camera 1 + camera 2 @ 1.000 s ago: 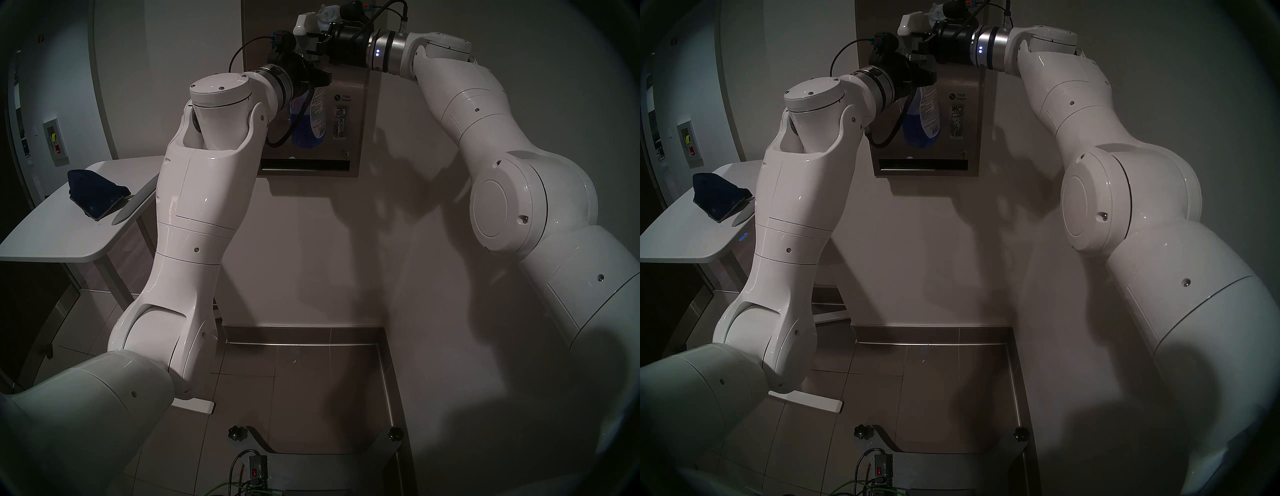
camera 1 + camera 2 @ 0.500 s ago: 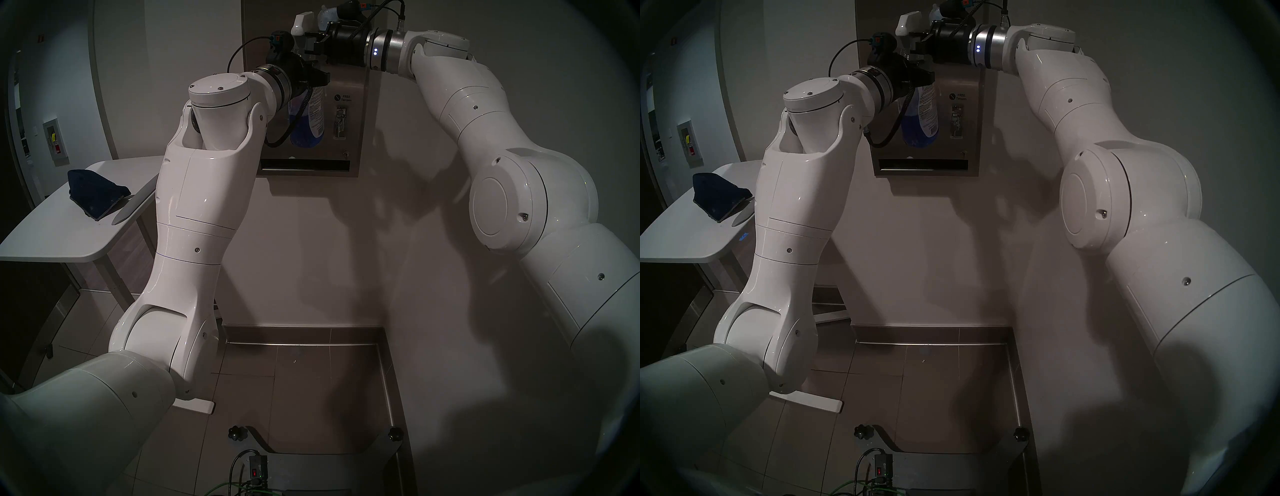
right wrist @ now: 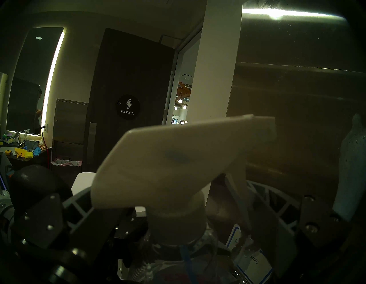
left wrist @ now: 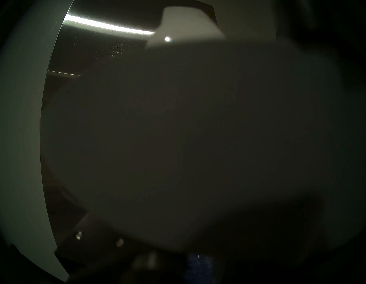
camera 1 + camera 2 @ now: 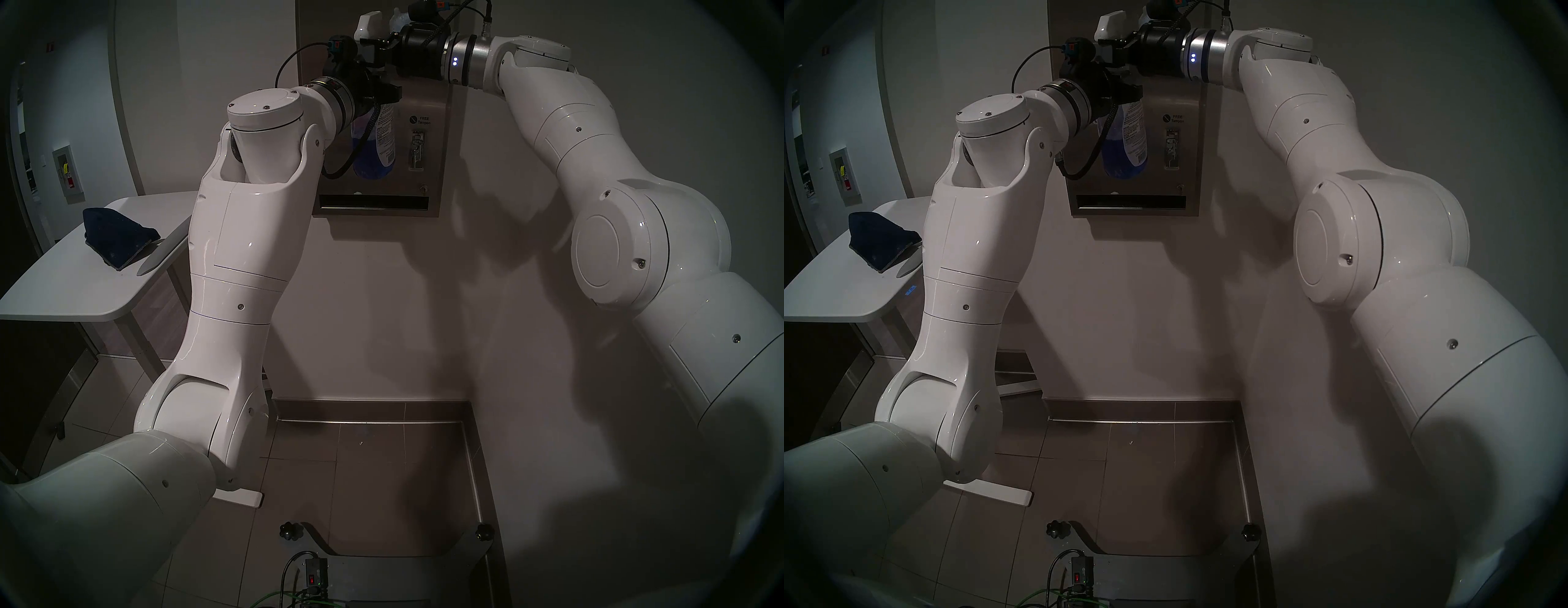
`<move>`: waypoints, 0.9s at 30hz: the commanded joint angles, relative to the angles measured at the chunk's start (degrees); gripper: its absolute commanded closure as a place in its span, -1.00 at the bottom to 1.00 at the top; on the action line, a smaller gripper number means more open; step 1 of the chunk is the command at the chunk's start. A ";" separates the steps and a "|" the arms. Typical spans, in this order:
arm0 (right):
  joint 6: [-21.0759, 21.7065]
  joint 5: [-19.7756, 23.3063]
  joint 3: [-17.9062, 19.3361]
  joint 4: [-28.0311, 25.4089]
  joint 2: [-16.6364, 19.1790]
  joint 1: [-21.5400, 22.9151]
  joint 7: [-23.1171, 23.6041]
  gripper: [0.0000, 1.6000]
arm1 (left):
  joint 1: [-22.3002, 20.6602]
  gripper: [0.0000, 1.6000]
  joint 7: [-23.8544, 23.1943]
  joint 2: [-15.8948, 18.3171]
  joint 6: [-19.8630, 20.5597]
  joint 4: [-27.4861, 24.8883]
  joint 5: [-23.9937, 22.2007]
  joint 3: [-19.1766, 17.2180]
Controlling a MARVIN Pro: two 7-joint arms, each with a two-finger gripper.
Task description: Pick up the cleaner bottle and spray the cleaner onto the surface
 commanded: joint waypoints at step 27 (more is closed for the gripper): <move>2.95 -0.08 1.43 -5.83 5.52 0.93 3.30 -1.00 | -3.57 1.00 -0.81 -1.71 -1.88 -1.99 0.88 -0.64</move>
